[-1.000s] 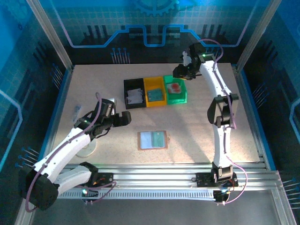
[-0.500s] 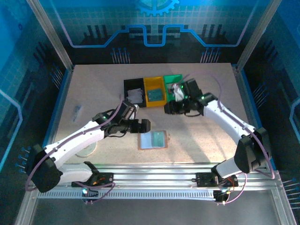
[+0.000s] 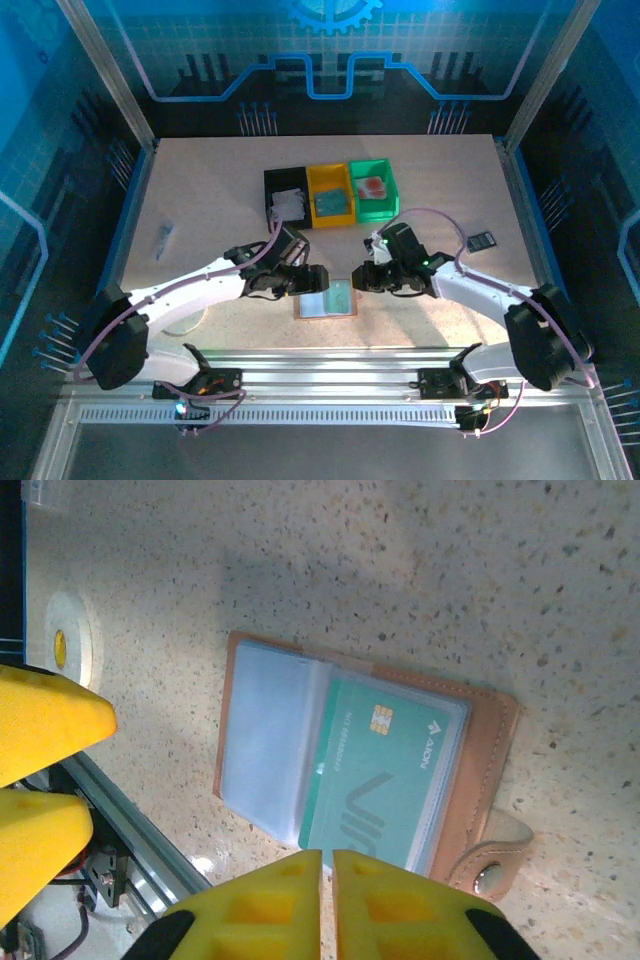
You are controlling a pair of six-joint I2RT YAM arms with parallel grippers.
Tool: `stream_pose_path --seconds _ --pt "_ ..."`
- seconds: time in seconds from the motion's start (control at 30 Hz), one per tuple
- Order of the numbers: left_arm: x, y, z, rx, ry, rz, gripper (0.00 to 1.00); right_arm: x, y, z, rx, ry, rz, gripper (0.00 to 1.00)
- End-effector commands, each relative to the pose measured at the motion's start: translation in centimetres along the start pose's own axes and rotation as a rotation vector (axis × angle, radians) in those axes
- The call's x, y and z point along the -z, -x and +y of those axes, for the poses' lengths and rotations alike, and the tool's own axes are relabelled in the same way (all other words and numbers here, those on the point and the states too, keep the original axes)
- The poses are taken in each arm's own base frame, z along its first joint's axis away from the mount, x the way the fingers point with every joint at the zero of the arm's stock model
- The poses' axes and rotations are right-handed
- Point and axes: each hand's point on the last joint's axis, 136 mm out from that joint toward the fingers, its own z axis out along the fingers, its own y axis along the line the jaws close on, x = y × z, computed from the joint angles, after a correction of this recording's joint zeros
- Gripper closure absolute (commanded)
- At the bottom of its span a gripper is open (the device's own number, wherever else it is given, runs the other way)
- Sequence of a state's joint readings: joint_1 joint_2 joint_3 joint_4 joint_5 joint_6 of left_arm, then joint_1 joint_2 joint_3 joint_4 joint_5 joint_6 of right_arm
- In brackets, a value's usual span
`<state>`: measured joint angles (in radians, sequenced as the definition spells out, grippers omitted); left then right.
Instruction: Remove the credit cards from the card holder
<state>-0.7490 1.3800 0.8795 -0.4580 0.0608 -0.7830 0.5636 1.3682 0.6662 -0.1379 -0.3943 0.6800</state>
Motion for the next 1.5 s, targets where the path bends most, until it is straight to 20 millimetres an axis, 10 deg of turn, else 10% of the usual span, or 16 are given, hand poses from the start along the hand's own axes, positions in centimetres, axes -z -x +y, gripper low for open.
stream_pose_path --seconds 0.0,1.47 --pt "-1.0 -0.3 -0.3 0.028 -0.011 0.007 0.27 -1.4 0.4 0.8 -0.001 0.049 -0.026 0.92" --pt "-8.0 -2.5 0.1 0.033 0.056 0.068 0.64 -5.6 -3.6 -4.3 -0.054 -0.065 0.029 1.0"
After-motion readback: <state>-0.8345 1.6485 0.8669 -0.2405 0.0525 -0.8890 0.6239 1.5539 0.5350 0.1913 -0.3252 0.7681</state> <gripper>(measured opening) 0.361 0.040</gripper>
